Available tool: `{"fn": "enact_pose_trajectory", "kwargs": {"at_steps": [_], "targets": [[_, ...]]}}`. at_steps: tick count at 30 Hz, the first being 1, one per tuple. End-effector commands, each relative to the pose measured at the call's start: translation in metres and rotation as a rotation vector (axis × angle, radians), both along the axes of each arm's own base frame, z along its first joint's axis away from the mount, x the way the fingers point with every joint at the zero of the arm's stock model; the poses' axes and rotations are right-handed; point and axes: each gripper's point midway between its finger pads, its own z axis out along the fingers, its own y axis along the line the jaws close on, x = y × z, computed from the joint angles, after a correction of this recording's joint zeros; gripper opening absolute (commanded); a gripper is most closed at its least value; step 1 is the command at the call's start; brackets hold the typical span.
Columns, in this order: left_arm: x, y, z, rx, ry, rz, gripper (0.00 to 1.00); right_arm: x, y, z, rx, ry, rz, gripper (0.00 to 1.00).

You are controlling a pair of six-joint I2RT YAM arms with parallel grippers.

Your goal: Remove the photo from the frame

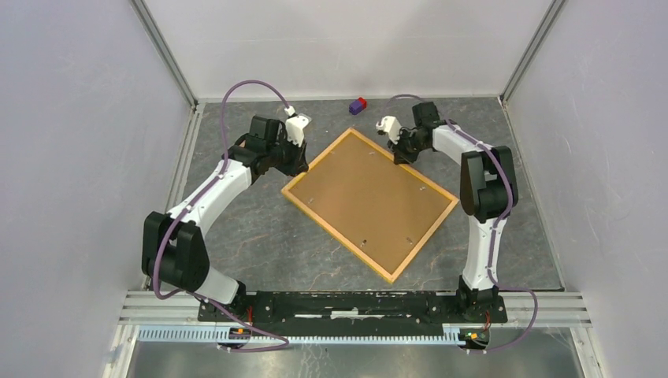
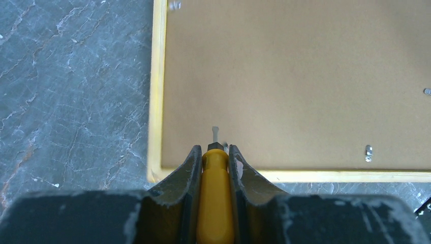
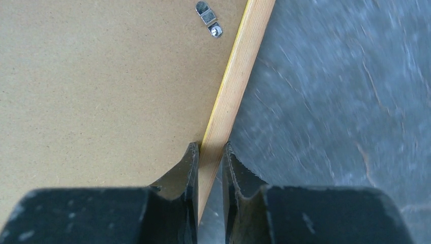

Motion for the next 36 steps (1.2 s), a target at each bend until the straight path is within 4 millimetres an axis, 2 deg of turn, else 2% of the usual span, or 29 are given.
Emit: {"fn": "enact_pose_trajectory", "kwargs": {"at_steps": [1,3,8,11,12,15,16,19,21,23,25,27,30,36], "targets": [[-0.005,-0.002,0.021,-0.049,-0.029,0.002,0.02,-0.052,0.019,-0.038,-0.137,0.093,0.278,0.1],[-0.006,-0.002,0.019,-0.052,-0.023,-0.001,0.02,-0.044,0.025,-0.031,-0.166,0.041,0.313,0.08],[-0.015,-0.008,0.012,-0.078,0.015,-0.03,0.02,0.004,0.036,0.001,-0.225,-0.144,0.358,0.07],[-0.022,-0.011,0.008,-0.096,0.041,-0.05,0.02,0.019,0.052,0.024,-0.208,-0.225,0.386,0.09],[-0.024,-0.011,0.007,-0.1,0.046,-0.052,0.02,0.018,0.059,0.031,-0.189,-0.245,0.397,0.11],[-0.027,-0.012,0.009,-0.108,0.058,-0.056,0.02,0.011,0.076,0.059,-0.105,-0.313,0.391,0.33],[-0.027,-0.012,0.01,-0.112,0.062,-0.054,0.02,0.006,0.081,0.068,-0.069,-0.327,0.379,0.39],[-0.031,-0.016,0.018,-0.14,0.083,-0.051,0.02,-0.017,0.097,0.115,0.097,-0.36,0.35,0.61],[-0.034,-0.021,0.027,-0.172,0.097,-0.056,0.02,-0.046,0.111,0.14,0.23,-0.334,0.363,0.71],[-0.039,-0.027,0.038,-0.218,0.112,-0.073,0.02,-0.084,0.127,0.155,0.364,-0.269,0.391,0.76],[-0.047,-0.035,0.051,-0.279,0.136,-0.096,0.02,-0.121,0.144,0.171,0.504,-0.19,0.412,0.79],[-0.055,-0.042,0.062,-0.338,0.157,-0.118,0.02,-0.148,0.157,0.178,0.575,-0.148,0.431,0.79],[-0.065,-0.051,0.078,-0.425,0.176,-0.151,0.02,-0.175,0.175,0.183,0.615,-0.144,0.462,0.79],[-0.078,-0.059,0.096,-0.508,0.166,-0.215,0.03,-0.2,0.201,0.184,0.601,-0.117,0.496,0.75]]}}
